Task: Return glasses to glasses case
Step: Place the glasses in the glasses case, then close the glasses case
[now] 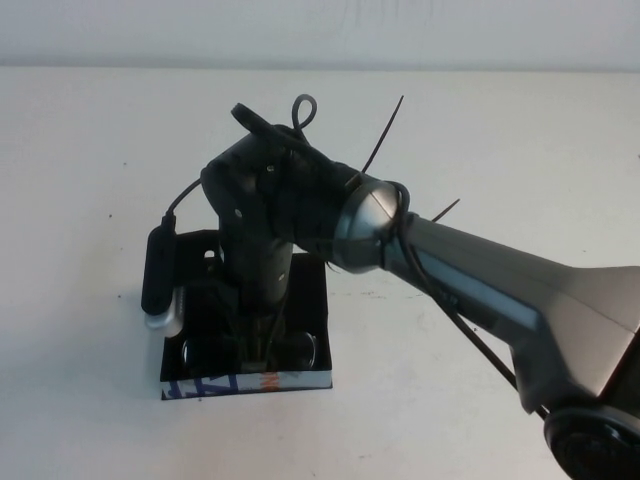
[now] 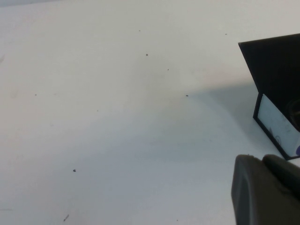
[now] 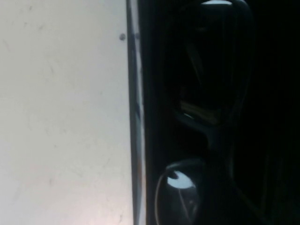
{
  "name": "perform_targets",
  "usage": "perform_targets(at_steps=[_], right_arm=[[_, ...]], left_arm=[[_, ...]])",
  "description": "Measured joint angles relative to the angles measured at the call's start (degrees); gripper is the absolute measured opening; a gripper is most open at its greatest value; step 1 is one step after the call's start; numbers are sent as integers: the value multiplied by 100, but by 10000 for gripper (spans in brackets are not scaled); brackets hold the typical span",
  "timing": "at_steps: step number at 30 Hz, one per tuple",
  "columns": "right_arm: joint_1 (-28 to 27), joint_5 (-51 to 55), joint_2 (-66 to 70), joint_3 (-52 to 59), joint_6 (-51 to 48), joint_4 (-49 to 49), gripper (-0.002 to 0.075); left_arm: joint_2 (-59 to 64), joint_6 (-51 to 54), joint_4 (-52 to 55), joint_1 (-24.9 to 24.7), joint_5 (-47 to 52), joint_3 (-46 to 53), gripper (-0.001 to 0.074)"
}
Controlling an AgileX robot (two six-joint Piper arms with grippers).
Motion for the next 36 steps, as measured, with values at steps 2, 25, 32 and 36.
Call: perform_targets(at_steps=[2, 25, 32, 36], right_arm=[[0, 0, -93, 0, 93, -23, 280], [-173, 62, -3194, 2821, 3509, -602, -11], [-404, 1, -3439, 2821, 3568, -437, -11], [-612, -209, -3450, 2831, 3576, -12, -11]], left_arm=[[0, 0, 0, 0, 0, 0, 0], [0, 0, 0, 0, 0, 0, 0], [0, 0, 0, 0, 0, 0, 0], [0, 0, 0, 0, 0, 0, 0]])
